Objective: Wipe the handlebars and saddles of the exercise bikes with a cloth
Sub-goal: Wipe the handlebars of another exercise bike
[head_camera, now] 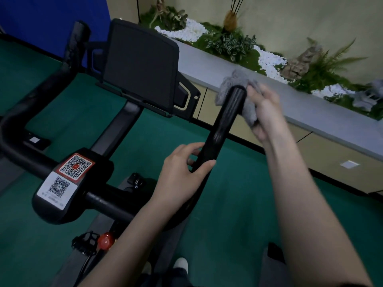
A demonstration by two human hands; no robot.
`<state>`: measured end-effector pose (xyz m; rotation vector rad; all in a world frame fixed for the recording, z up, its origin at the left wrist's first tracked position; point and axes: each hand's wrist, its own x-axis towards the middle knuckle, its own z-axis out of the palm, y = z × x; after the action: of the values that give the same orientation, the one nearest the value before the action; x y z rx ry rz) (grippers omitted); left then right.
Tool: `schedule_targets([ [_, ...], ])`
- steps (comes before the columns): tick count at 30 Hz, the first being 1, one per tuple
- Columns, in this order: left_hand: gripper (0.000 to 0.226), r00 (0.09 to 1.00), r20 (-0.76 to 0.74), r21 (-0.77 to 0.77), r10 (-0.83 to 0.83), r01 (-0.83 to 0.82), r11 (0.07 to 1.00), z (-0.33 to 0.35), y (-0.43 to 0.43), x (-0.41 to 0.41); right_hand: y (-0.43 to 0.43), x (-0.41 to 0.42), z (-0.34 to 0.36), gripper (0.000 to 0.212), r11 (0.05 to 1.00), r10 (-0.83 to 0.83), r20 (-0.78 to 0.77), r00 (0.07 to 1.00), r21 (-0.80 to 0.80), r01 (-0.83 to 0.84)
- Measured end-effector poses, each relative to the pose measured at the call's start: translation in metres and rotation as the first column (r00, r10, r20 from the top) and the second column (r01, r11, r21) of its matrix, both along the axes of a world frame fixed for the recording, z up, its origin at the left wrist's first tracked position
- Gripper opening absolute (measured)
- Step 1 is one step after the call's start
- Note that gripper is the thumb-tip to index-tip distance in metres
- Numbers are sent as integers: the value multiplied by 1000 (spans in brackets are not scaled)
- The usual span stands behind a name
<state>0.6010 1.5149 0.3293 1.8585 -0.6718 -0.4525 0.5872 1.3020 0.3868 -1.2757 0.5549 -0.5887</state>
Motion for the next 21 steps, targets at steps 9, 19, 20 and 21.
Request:
schedule_targets([
  [9, 41, 1000, 26, 4, 6, -6, 1000, -1, -1, 0, 47, -13, -35, 20, 973, -233, 46, 971, 18, 232],
  [19, 41, 995, 98, 45, -7, 2, 999, 6, -1, -4, 73, -56, -57, 18, 930, -206, -117, 972, -331, 157],
  [20, 41, 995, 104, 54, -13, 7, 999, 8, 0, -5, 77, -63, -56, 21, 923, -203, -134, 970, -357, 144],
  [21, 41, 994, 111, 60, -24, 17, 998, 9, 0, -5, 81, -70, -55, 24, 917, -206, -147, 968, -375, 138],
])
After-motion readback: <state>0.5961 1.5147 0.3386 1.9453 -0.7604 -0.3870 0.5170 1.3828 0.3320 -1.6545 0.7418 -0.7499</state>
